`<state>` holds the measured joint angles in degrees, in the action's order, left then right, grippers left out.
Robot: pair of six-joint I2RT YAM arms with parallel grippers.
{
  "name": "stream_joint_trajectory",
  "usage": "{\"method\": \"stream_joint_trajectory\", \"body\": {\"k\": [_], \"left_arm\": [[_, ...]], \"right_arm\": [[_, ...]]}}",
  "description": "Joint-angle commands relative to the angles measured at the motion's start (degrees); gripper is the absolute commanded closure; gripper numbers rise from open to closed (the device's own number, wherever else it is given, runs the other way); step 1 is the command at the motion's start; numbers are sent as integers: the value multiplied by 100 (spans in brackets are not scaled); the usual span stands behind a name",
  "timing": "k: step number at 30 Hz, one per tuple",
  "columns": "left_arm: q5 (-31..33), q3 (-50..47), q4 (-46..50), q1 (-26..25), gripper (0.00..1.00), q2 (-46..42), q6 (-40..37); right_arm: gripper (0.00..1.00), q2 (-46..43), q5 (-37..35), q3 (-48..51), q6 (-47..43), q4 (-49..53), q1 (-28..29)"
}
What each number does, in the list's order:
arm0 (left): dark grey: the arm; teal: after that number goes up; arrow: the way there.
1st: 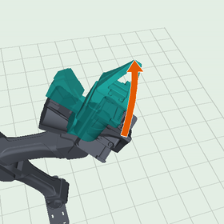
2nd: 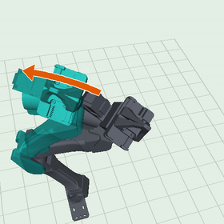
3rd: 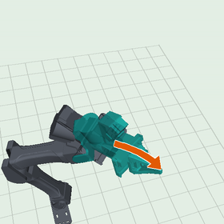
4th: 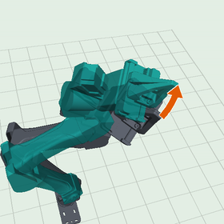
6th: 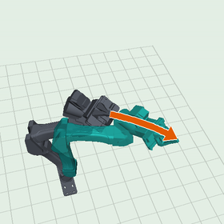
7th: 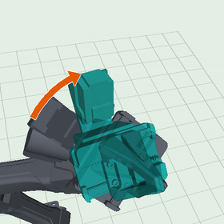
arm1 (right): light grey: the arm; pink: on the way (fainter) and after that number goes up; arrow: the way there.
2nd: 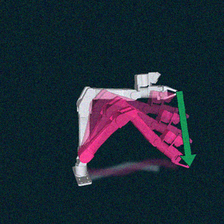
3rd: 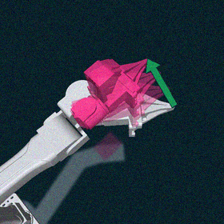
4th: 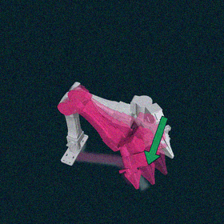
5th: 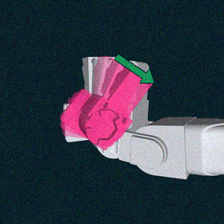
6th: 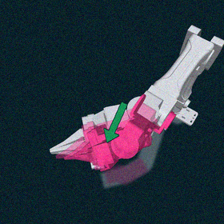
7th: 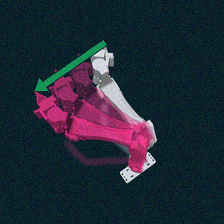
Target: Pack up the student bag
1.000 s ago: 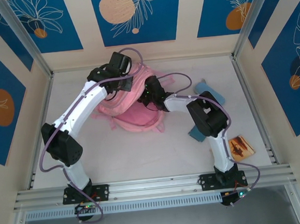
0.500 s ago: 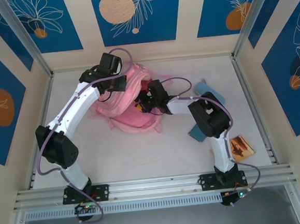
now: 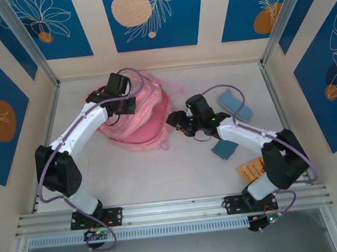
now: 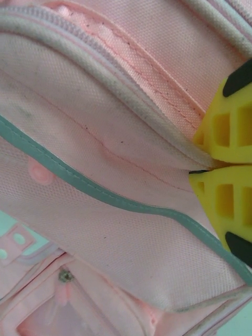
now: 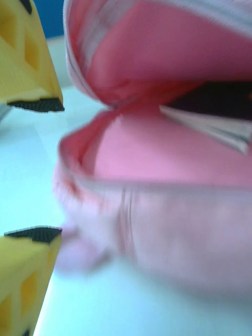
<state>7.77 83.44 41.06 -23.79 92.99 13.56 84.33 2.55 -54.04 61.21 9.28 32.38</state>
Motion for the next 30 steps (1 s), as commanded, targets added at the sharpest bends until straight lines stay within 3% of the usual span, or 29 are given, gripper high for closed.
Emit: {"method": "stream_joint_trajectory", "body": {"k": [1,5,8,13,19,24,30], "left_arm": [[-71,-507,-100,138,73,-606,332],[-201,-1042,-238,152,36,-1144,564],[-134,-1350,-263,177,22,-1499,670],[-151,-1919,-527,208,7,-1961,818],[-175,-2487,-738,261,0,-2414,625],[-236,-2776,-915,314,0,-2534,674],[-277,-2854,-913,317,0,-2538,735]], "right_arm": [[29,-582,-1119,100,-895,1959,-355],[21,-1076,-1831,65,-1404,3181,-915],[19,-1172,-1995,-14,-1564,3903,-1475],[16,-1147,-1922,155,-1723,4380,-2266],[1,-1270,-1854,521,-1753,4344,-3369],[1,-1206,-1842,675,-1705,4459,-4086],[1,-1196,-1839,1099,-1645,4241,-4566]]}}
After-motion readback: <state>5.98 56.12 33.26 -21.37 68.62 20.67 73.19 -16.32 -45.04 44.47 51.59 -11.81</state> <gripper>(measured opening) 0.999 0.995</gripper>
